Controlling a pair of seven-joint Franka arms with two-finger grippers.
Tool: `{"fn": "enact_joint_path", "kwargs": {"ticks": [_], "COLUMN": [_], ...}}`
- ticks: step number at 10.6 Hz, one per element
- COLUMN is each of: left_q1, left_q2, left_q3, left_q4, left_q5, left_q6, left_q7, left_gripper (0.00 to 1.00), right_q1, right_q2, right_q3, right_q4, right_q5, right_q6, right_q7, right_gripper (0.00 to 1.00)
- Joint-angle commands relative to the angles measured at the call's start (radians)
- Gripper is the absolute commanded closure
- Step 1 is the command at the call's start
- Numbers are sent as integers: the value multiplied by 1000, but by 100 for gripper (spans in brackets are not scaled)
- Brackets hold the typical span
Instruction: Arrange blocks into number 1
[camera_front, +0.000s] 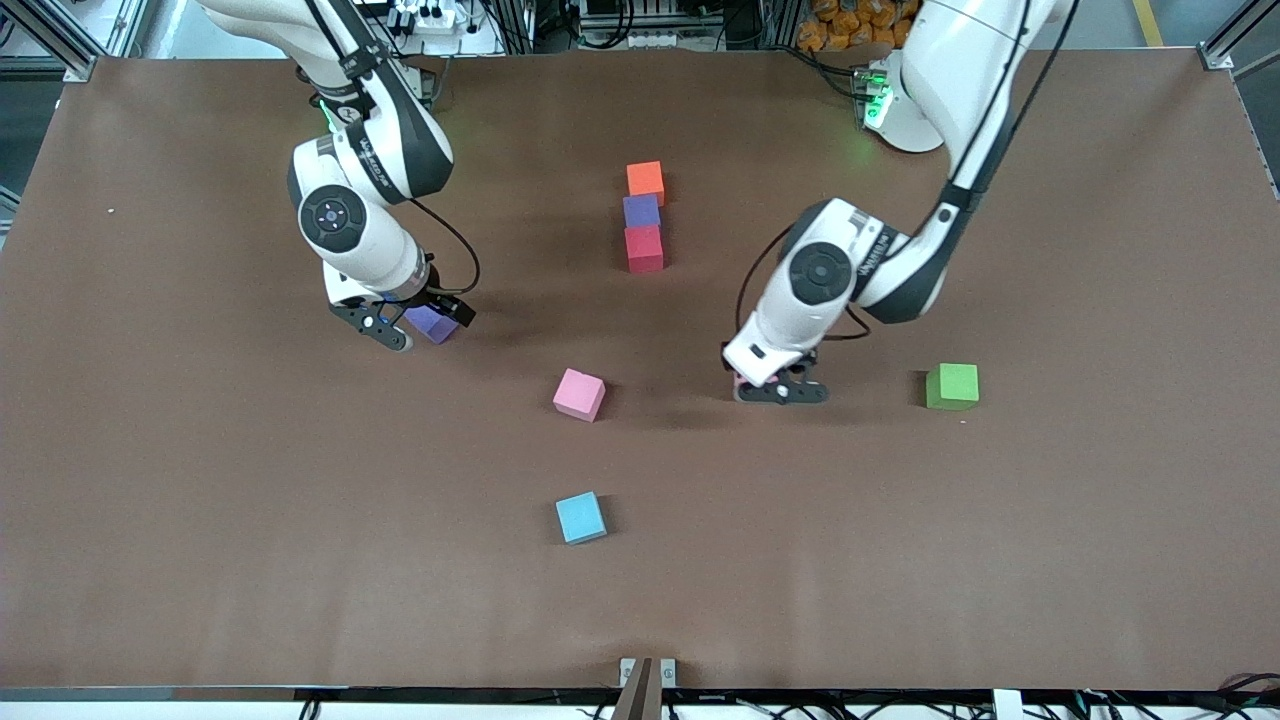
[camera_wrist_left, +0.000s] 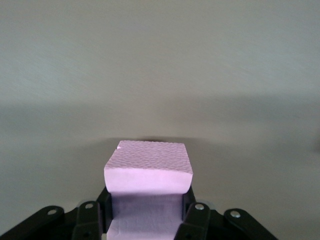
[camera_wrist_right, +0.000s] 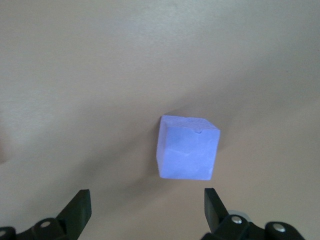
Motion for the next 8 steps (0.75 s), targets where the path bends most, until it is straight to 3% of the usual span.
{"fn": "enact_joint_path", "kwargs": {"ticks": [1,8], "left_q1": [-92,-265], "left_q2": [27,107], "left_q3": [10,10], "left_q4": [49,85], "left_q5": [7,8], "left_q6": [-3,-2], "left_q7": [-130,-368], "left_gripper": [100,100], "right_q1": [-47,-91], "right_q2": [-35,79], "right_q3": [15,15], "right_q4": [-59,-65], "right_q5": [-12,-12], "right_q6": [9,95], "right_q7": [-63,-123], "right_gripper": [0,0]}}
